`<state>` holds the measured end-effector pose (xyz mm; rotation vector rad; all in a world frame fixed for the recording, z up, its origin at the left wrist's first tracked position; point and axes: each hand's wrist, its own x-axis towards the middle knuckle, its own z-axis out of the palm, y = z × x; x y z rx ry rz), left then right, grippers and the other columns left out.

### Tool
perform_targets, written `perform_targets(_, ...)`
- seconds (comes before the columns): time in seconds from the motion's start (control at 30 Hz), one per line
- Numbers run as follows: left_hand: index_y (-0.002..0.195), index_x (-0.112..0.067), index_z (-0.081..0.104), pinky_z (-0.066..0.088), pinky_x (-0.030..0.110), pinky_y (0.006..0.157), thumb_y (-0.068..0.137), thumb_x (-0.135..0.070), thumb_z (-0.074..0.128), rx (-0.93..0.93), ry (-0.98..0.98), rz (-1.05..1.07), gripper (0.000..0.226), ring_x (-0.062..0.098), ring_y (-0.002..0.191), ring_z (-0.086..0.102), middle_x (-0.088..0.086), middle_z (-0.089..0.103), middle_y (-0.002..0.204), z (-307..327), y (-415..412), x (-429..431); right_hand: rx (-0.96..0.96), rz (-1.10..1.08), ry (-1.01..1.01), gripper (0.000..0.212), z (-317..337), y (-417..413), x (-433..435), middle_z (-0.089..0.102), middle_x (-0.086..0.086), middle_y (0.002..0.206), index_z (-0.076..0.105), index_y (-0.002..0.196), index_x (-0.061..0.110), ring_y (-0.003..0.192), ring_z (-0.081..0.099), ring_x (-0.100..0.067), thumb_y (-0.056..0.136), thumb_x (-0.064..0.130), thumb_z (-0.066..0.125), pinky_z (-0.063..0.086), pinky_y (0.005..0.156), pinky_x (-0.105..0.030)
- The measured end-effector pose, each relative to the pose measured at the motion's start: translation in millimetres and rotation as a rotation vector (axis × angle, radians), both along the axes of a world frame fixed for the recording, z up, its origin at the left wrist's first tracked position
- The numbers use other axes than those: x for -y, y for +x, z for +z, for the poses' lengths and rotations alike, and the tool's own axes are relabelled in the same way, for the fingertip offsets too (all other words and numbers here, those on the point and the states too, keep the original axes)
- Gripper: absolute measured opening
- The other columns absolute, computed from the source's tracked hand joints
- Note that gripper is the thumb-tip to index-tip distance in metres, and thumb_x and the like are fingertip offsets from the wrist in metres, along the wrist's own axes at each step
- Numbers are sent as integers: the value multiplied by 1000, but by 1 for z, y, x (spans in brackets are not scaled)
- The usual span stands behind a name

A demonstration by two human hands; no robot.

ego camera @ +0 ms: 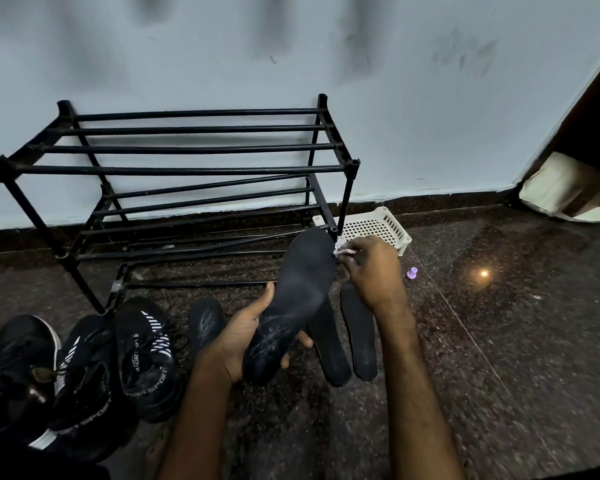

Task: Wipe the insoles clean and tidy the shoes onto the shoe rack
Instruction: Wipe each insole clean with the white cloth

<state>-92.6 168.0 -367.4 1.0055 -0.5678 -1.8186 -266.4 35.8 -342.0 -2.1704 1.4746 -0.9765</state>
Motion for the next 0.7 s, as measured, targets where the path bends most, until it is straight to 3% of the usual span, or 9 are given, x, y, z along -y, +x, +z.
perform_targets(0.1,115,-3,70,51,31,37,99,-53,34,-79,7,78,64,30,54,66,29,68,83,-1,-1,4,186,-74,115,9,-7,-15,-9,71,5,81,76,89,12,73,64,-4,81,14,78,52,70,-15)
perform_targets(0.17,109,-5,74,52,31,38,98,-54,34,-86,2,116,64,31,56,67,30,69,85,-4,-1,7,239,-65,178,9,-16,-17,-16,73,6,82,76,89,14,75,67,-5,81,16,78,56,72,-22)
perform_targets(0.33,126,-3,61,53,35,41,99,-55,34,-116,11,172,65,32,72,71,25,70,102,-14,2,10,329,-62,295,19,-40,-8,-27,75,4,86,76,97,12,80,70,-11,83,26,76,57,76,-28)
perform_targets(0.5,118,-7,65,56,34,46,98,-56,35,-113,-20,293,61,29,84,72,18,72,107,-16,0,18,368,-60,434,26,-50,3,-35,76,5,86,76,98,14,79,71,-11,83,35,73,59,78,-38)
perform_targets(0.6,117,-6,65,60,37,58,99,-53,34,-125,-37,371,59,25,86,74,15,74,105,-15,-1,21,357,-24,488,26,-54,6,-39,76,5,82,76,95,13,77,72,-12,83,36,72,60,77,-42)
perform_targets(0.7,128,-7,59,59,39,77,100,-53,31,-112,-78,432,61,24,100,71,11,69,121,-16,-1,23,378,6,538,31,-58,9,-44,76,5,82,76,92,13,79,72,-12,81,41,69,59,78,-43)
